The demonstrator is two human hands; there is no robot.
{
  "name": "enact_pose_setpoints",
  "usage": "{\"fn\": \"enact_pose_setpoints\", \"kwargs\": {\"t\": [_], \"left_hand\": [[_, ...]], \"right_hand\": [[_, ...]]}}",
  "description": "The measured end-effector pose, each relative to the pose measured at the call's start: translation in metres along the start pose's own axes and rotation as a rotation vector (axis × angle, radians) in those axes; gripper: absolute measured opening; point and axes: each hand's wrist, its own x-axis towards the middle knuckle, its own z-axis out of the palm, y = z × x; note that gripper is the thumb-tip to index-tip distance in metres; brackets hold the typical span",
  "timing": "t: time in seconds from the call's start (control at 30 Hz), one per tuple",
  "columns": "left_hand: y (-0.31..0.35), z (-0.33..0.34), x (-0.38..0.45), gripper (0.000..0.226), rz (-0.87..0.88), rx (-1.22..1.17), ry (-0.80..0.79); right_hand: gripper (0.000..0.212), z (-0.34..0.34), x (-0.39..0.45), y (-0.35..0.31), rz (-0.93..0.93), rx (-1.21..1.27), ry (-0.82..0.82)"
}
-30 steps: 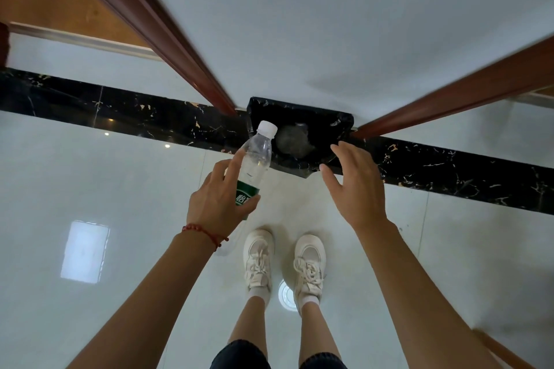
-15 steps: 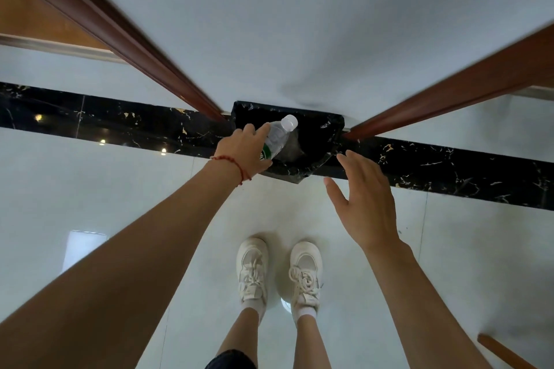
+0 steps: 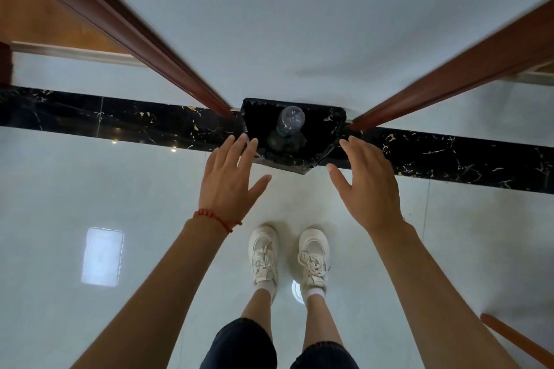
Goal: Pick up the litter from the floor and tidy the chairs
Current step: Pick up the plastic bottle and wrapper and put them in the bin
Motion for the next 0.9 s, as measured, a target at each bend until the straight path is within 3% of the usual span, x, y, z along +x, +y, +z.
{"fn": "enact_pose_setpoints", "kwargs": {"t": [0.53,0.73,0.9], "left_hand": [[0.057,-0.182,-0.107,0.063,-0.006,0.048,0.046],[0.065,-0.217,-0.113,0.062,0.082,0.078,0.022],[0.070,-0.245,-0.106,0.062,0.262,0.107,-0.004]], "right_hand": [[0.057,-0.174,-0.087,-0.068,0.010,-0.043,0.014],[0.056,-0.216,-0.123,-0.074,0.131,-0.047,0.111],[0.052,-0.231,-0.160,-0.088,0.322,-0.058,0.200]]}}
